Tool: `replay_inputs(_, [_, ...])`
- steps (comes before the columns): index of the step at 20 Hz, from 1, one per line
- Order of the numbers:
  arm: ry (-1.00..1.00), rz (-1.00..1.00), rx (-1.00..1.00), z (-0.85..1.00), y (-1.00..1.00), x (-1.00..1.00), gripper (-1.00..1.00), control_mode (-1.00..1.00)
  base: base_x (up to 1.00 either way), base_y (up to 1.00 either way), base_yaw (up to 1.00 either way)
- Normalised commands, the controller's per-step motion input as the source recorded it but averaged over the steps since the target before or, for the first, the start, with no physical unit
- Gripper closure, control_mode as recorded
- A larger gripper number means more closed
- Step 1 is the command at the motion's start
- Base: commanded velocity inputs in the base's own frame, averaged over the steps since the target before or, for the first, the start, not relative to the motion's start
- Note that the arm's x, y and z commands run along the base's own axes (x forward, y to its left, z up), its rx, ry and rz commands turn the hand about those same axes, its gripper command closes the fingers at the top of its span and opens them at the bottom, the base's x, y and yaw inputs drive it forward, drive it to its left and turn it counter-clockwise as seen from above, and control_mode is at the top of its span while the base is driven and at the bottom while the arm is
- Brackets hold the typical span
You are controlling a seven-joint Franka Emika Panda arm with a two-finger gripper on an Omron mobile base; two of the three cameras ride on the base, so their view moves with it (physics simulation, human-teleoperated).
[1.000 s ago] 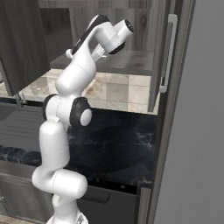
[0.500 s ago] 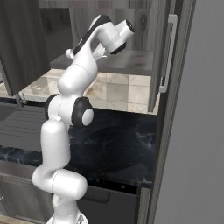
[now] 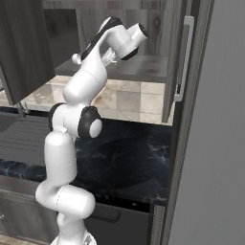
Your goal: Open the cabinet and move the ladle to the pot. Then close the cabinet.
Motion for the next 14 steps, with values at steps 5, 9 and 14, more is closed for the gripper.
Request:
replay_inputs(5, [-0.01, 0.0, 0.0, -0.53, -0.05, 0.0, -1.0, -1.0, 0.0, 0.0, 0.0])
replay_inputs(9, [-0.02, 0.0, 0.0, -0.58, -0.09, 0.0, -1.0, -1.0, 0.0, 0.0, 0.0])
replay_inputs(14, [-0.03, 0.0, 0.0, -0.6, -0.14, 0.0, -1.0, -1.0, 0.0, 0.0, 0.0])
